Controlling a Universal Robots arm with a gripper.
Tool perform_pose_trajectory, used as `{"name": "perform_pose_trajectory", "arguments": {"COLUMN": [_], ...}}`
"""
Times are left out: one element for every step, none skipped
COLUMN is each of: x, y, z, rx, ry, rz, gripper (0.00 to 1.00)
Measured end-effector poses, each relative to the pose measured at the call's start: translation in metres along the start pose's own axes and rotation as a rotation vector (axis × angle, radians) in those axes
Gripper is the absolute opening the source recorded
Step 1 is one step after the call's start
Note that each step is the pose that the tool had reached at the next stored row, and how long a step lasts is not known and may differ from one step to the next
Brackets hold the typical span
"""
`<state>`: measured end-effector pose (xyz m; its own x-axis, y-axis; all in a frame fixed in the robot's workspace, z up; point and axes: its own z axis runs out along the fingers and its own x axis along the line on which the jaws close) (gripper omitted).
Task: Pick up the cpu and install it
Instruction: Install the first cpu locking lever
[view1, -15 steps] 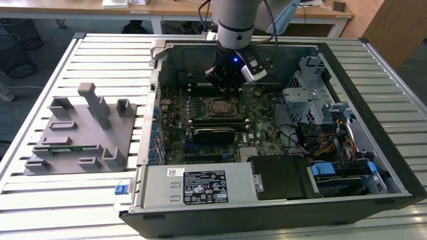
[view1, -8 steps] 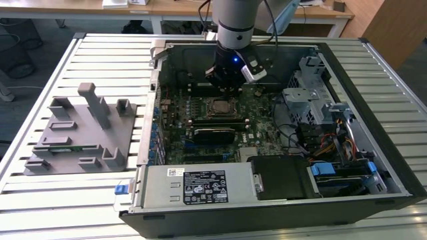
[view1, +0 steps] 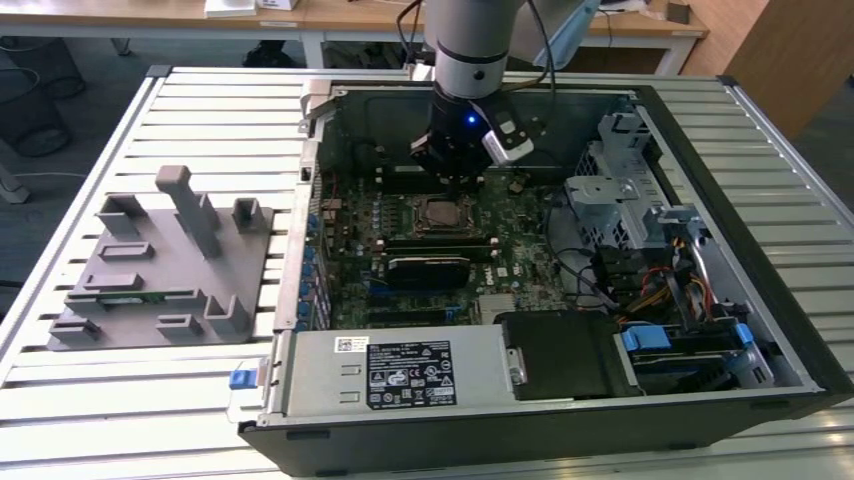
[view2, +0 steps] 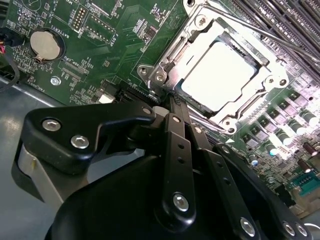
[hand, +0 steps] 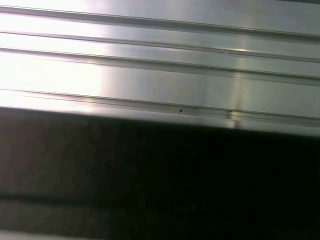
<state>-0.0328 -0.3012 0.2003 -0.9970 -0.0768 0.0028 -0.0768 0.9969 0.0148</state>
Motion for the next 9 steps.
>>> {"name": "perform_pose_trajectory", "arguments": {"x": [0.0000, 0.0000, 0.0000, 0.0001, 0.0001, 0.0001, 0.0000, 0.0000, 0.0000], "y": [0.0000, 0.0000, 0.0000, -0.0001, -0.0001, -0.0002, -0.0002, -0.0001, -0.0001], "z": [0.0004, 0.0008, 0.0012, 0.0015, 0.0018, 0.0022, 0.0027, 0.0033, 0.0036], "rx": [0.0013, 0.0025, 0.0040, 0.0059, 0.0076, 0.0093, 0.0101, 0.0107, 0.0116], "ry": [0.0001, 0.0003, 0.0005, 0.0010, 0.0014, 0.0017, 0.0015, 0.0017, 0.0020], "rz": [0.000, 0.000, 0.000, 0.000, 0.000, 0.000, 0.000, 0.000, 0.000], "gripper": [0.11, 0.11, 0.11, 0.11, 0.11, 0.11, 0.11, 0.11, 0.11]}}
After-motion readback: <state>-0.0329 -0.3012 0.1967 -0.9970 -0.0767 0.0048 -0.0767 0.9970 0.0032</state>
